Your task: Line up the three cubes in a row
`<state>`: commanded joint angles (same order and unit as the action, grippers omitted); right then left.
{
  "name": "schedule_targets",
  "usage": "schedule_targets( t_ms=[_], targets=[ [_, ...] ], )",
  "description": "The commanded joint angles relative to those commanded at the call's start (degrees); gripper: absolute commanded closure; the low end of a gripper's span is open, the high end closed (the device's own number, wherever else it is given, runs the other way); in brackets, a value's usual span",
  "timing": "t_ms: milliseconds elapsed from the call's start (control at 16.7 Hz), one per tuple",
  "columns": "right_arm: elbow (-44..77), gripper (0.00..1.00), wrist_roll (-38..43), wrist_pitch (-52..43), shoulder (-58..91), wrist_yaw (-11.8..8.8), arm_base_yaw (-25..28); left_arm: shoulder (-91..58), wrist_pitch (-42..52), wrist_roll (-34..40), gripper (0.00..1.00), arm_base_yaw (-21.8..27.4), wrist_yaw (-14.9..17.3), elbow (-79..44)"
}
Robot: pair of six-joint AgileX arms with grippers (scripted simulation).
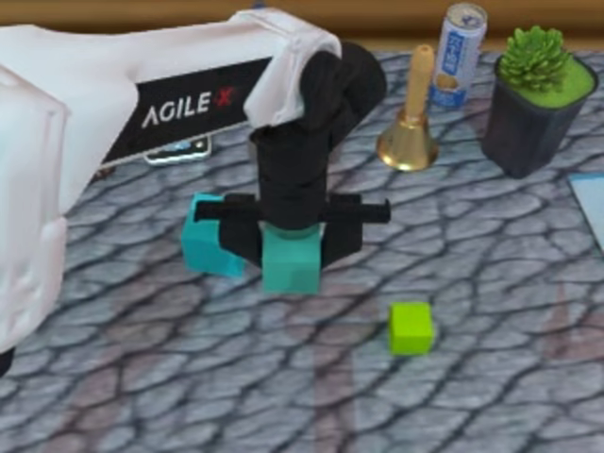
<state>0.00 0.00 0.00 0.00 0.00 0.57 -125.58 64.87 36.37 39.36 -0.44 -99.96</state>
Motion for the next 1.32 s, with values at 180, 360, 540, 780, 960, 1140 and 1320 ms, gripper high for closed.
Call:
schedule_targets(
  t_ms=[180, 360, 540, 780, 960, 1140, 1320],
  targets=[
    [0.0, 0.0, 0.0, 0.0, 0.0, 0.0, 0.0, -1.5, 1.6, 7.7, 1.0, 5.5, -0.2, -4.2],
    [0.0, 0.0, 0.0, 0.0, 0.0, 0.0, 0.0, -1.8, 2.0, 9.9, 1.0, 7.3, -0.3, -5.4],
    [0.0, 0.0, 0.0, 0.0, 0.0, 0.0, 0.0, -1.6, 1.9, 9.7, 1.0, 7.0, -0.3, -5.3],
    [0.0, 0.0, 0.0, 0.0, 0.0, 0.0, 0.0, -2.8, -2.3, 9.7, 1.0, 7.0, -0.3, -2.3],
    [0.0, 0.0, 0.0, 0.0, 0.0, 0.0, 0.0, -4.9, -8.7, 9.7, 1.0, 7.1, -0.2, 1.8],
    [0.0, 0.0, 0.0, 0.0, 0.0, 0.0, 0.0, -6.1, -11.5, 9.7, 1.0, 7.2, -0.3, 3.8],
    [0.0, 0.0, 0.0, 0.0, 0.0, 0.0, 0.0, -6.1, -11.5, 9.7, 1.0, 7.2, -0.3, 3.8]
  ],
)
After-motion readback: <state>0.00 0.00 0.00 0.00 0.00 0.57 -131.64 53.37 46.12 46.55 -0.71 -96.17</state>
